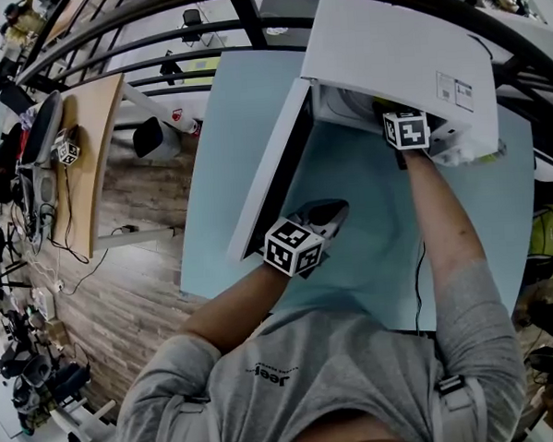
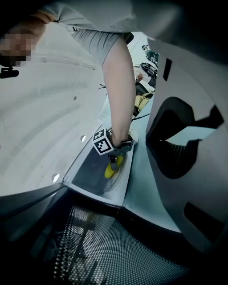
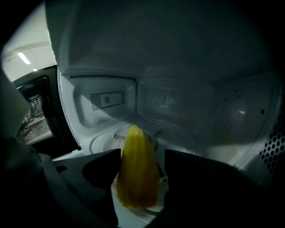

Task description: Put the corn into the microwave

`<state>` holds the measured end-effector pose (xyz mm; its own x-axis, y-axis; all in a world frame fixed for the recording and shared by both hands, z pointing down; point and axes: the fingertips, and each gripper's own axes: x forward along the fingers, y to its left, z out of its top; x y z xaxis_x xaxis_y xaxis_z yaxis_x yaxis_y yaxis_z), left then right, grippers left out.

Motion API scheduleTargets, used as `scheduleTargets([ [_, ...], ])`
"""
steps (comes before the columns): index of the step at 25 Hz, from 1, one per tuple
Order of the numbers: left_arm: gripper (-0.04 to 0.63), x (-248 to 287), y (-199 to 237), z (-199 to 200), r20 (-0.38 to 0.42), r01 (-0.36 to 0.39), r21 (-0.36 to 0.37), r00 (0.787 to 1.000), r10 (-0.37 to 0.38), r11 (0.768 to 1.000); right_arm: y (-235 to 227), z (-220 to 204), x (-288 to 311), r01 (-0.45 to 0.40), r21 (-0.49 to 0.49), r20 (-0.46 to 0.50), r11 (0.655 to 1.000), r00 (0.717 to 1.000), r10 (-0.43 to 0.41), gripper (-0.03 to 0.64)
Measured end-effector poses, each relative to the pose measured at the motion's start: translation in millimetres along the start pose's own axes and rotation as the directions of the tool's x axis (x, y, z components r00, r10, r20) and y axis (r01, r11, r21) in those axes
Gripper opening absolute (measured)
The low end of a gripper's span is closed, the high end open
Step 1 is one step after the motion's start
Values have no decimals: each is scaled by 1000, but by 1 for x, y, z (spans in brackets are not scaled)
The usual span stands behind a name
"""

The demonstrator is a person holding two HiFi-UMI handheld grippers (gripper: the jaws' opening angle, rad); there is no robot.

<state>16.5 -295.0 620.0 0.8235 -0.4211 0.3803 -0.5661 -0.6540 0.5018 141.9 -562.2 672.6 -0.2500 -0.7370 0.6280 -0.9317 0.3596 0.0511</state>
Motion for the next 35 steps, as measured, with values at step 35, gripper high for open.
scheduleTargets([
  [35, 18, -66, -57, 35, 93, 5, 88, 996, -14, 996, 51, -24, -149, -90, 13, 59, 996, 994, 89, 301],
])
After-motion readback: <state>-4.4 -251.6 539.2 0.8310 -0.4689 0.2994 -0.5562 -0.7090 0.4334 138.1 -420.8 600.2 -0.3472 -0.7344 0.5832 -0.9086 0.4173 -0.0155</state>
